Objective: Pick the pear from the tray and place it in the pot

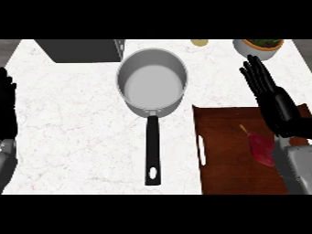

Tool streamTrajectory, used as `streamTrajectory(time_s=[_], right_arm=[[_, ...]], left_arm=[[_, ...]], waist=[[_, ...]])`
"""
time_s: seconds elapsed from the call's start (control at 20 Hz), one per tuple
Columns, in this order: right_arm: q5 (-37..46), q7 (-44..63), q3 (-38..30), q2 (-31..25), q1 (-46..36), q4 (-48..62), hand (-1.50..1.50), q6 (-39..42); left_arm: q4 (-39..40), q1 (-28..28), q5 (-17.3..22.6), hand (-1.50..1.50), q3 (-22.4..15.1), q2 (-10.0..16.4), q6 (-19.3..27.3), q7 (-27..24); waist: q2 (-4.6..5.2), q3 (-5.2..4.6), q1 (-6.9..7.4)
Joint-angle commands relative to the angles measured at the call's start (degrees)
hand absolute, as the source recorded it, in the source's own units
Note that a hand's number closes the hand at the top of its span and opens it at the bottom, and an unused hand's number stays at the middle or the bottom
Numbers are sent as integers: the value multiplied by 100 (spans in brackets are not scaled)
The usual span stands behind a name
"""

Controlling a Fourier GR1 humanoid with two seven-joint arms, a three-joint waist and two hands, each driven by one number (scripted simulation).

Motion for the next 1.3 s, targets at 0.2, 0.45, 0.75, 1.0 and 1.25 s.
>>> streamTrajectory(time_s=[0.2, 0.45, 0.75, 1.0, 1.25], right_arm=[[-1838, 477, 874, 180, 143, 540, -150, 2953], [-659, -1628, -241, -1195, 323, 903, -150, 3039], [-721, -3268, -854, -2342, 439, 1489, -150, 4526], [172, -3435, -744, -3472, 132, 1564, -150, 4300], [648, -3615, -266, -4158, -78, 1411, -150, 4265]], left_arm=[[-480, -223, 418, 0, -723, -709, -744, 245], [-878, 224, 856, 0, -1075, -1088, -1194, 521], [-1361, 228, 1044, 0, -984, -771, -1401, 996], [-1557, 302, 856, 0, -1209, -944, -1189, 1071], [-1650, 190, 761, 0, -1305, -1006, -1123, 1190]], waist=[[109, 22, 239], [61, 14, 120], [57, 22, 209], [84, 28, 294], [92, 19, 327]])
